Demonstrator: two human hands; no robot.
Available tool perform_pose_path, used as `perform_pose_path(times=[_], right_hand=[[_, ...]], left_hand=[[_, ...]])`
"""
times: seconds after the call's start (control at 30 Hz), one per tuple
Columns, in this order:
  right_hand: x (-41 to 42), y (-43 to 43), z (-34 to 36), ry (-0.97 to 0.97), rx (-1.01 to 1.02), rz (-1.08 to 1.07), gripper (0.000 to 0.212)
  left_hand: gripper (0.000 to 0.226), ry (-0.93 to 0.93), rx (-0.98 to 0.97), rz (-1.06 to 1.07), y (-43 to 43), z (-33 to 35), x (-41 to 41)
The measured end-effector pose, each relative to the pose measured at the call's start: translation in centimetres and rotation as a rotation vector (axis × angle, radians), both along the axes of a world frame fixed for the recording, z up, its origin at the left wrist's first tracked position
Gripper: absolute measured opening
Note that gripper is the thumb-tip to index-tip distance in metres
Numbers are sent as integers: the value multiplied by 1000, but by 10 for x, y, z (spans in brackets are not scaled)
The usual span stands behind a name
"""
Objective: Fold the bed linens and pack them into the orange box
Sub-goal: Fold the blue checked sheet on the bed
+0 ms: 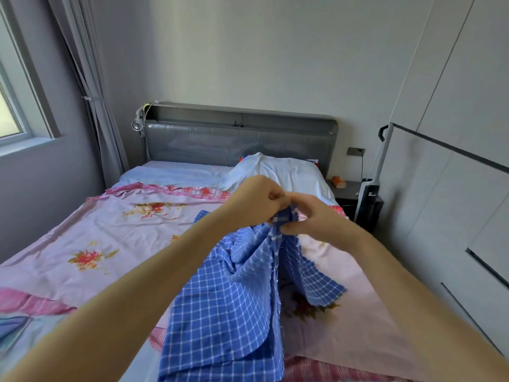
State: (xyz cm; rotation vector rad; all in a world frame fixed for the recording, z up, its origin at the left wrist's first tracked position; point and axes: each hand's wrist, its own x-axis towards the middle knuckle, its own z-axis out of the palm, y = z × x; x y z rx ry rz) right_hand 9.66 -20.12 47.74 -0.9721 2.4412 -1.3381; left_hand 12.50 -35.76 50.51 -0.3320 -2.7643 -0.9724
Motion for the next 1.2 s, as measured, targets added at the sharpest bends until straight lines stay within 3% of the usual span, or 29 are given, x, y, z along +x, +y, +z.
perform_pose_path(times=[0.07, 0.13, 0.2, 0.27, 0.33, 0.4, 0.47, 0.53, 0.67, 0.8, 0.97, 1.1, 1.2], right_hand=[[-4, -2, 18, 1, 26, 11, 26], [-11, -7, 34, 143, 17, -101, 10], [-14, -14, 54, 276, -39, -169, 8], [-15, -18, 71, 350, -117, -187, 14], [-17, -19, 85, 402, -197, -160, 20], [-18, -21, 94, 420, -279, -107, 30], [-21, -18, 102, 405, -338, -110, 36], [-24, -18, 107, 371, -398, -114, 26], [-26, -23, 109, 361, -440, -77, 15], [-24, -29, 108, 369, -453, -80, 4], [-21, -23, 111, 344, -509, -118, 9], [-23, -18, 112, 314, -559, -174, 15], [-20, -18, 109, 323, -557, -177, 14]], left_hand=[[28, 107, -67, -20, -1, 23, 1], [29, 221, -100, -17, -3, 46, 4], [26, 283, -39, -6, -8, 63, 6], [20, 298, 208, -6, -14, 73, 8], [15, 289, 602, -9, -23, 70, 10], [12, 348, 726, 73, -35, 51, 11], [10, 399, 542, 188, -43, 17, 7], [15, 421, 356, 225, -48, -21, 5], [21, 470, 180, 227, -42, -74, 0], [7, 577, 132, 314, -36, -91, -11], [14, 795, 114, 271, -39, -100, -3], [36, 937, -60, 137, -35, -114, -1], [15, 895, -18, 110, -23, -122, -3]])
